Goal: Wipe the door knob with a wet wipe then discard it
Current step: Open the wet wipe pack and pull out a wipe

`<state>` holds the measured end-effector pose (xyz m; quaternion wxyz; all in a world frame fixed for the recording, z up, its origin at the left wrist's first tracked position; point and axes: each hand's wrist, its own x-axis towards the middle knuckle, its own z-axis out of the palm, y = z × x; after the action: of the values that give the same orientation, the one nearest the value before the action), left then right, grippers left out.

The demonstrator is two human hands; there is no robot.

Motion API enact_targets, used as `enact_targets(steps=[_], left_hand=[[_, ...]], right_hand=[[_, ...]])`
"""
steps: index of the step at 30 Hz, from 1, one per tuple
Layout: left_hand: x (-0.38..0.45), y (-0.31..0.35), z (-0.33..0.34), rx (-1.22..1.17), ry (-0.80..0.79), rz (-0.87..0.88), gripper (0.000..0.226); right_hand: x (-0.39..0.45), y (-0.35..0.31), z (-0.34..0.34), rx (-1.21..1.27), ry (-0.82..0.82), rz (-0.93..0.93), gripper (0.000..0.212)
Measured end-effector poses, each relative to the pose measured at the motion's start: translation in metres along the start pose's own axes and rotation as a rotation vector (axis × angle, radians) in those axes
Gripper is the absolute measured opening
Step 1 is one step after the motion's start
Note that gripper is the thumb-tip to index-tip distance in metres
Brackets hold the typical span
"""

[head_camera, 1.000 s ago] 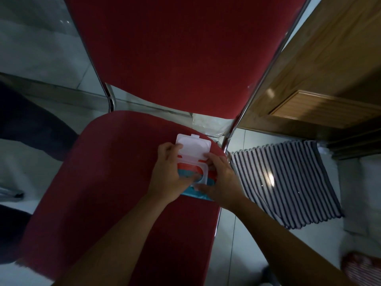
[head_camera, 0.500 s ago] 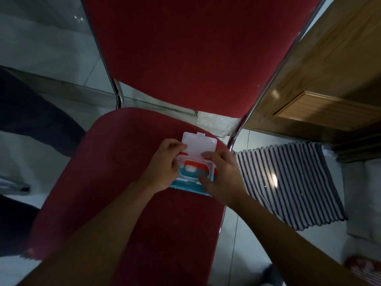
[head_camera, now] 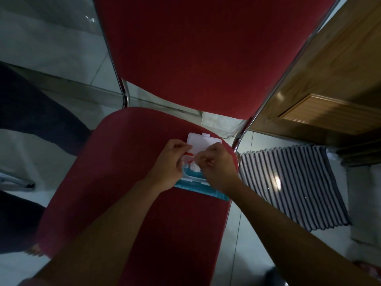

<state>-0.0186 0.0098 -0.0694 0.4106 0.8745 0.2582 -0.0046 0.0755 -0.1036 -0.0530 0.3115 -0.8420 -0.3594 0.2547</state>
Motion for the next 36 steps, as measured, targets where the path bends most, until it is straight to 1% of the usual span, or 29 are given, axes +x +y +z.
enact_targets(steps=[2, 4, 6, 7, 8, 10, 12, 13, 15, 16, 17, 19, 22, 24, 27, 30, 32, 36], left_hand=[[-0.001, 0.001, -0.001, -0.012, 0.001, -0.006, 0.046], [-0.002, 0.003, -0.001, -0.014, -0.001, -0.020, 0.046], [-0.002, 0.004, 0.000, -0.027, 0.002, -0.026, 0.046], [-0.002, 0.005, 0.000, -0.032, 0.005, -0.028, 0.046], [-0.002, 0.005, 0.000, -0.027, 0.007, -0.029, 0.046], [-0.003, 0.006, 0.000, -0.017, 0.000, -0.036, 0.046], [-0.003, 0.006, -0.001, -0.030, -0.011, -0.044, 0.048], [-0.003, 0.007, -0.001, -0.034, -0.016, -0.045, 0.048], [-0.004, 0.007, -0.001, -0.035, -0.022, -0.040, 0.048], [-0.005, 0.007, 0.000, -0.035, -0.022, -0.040, 0.048], [-0.005, 0.007, 0.000, -0.033, -0.024, -0.042, 0.048], [-0.007, 0.008, 0.001, -0.025, -0.029, -0.057, 0.049], [-0.007, 0.009, 0.002, -0.017, -0.036, -0.070, 0.049], [-0.007, 0.009, 0.002, -0.019, -0.041, -0.083, 0.049], [-0.006, 0.009, 0.000, -0.054, -0.025, -0.095, 0.048], [-0.006, 0.009, -0.005, -0.173, 0.011, -0.127, 0.042], [-0.007, 0.007, -0.007, -0.249, 0.027, -0.137, 0.043], [-0.011, 0.008, -0.005, -0.218, 0.061, -0.112, 0.043]], right_hand=[[0.001, -0.002, -0.013, 0.224, -0.006, 0.144, 0.018], [-0.002, -0.004, -0.025, 0.559, -0.040, 0.299, 0.022], [-0.003, -0.003, -0.030, 0.861, -0.078, 0.405, 0.022], [-0.003, 0.000, -0.029, 0.945, -0.086, 0.436, 0.021], [-0.003, 0.001, -0.029, 0.967, -0.089, 0.455, 0.020], [-0.004, 0.003, -0.027, 0.900, -0.099, 0.471, 0.017], [-0.006, 0.001, -0.025, 0.817, -0.105, 0.448, 0.008], [-0.007, 0.000, -0.025, 0.749, -0.113, 0.419, 0.009], [-0.008, -0.002, -0.024, 0.517, -0.128, 0.320, 0.027], [-0.008, -0.003, -0.023, 0.427, -0.114, 0.285, 0.029], [-0.008, -0.003, -0.023, 0.384, -0.077, 0.266, 0.025], [-0.009, -0.001, -0.026, 0.442, -0.002, 0.283, 0.014], [-0.010, 0.006, -0.036, 0.722, 0.055, 0.387, 0.017], [-0.011, 0.011, -0.042, 0.831, 0.084, 0.449, 0.016], [-0.010, 0.019, -0.045, 0.798, 0.114, 0.494, 0.018], [-0.009, 0.021, -0.043, 0.678, 0.034, 0.529, 0.019], [-0.008, 0.022, -0.040, 0.619, -0.018, 0.545, 0.021], [-0.007, 0.020, -0.039, 0.646, -0.089, 0.525, 0.027]])
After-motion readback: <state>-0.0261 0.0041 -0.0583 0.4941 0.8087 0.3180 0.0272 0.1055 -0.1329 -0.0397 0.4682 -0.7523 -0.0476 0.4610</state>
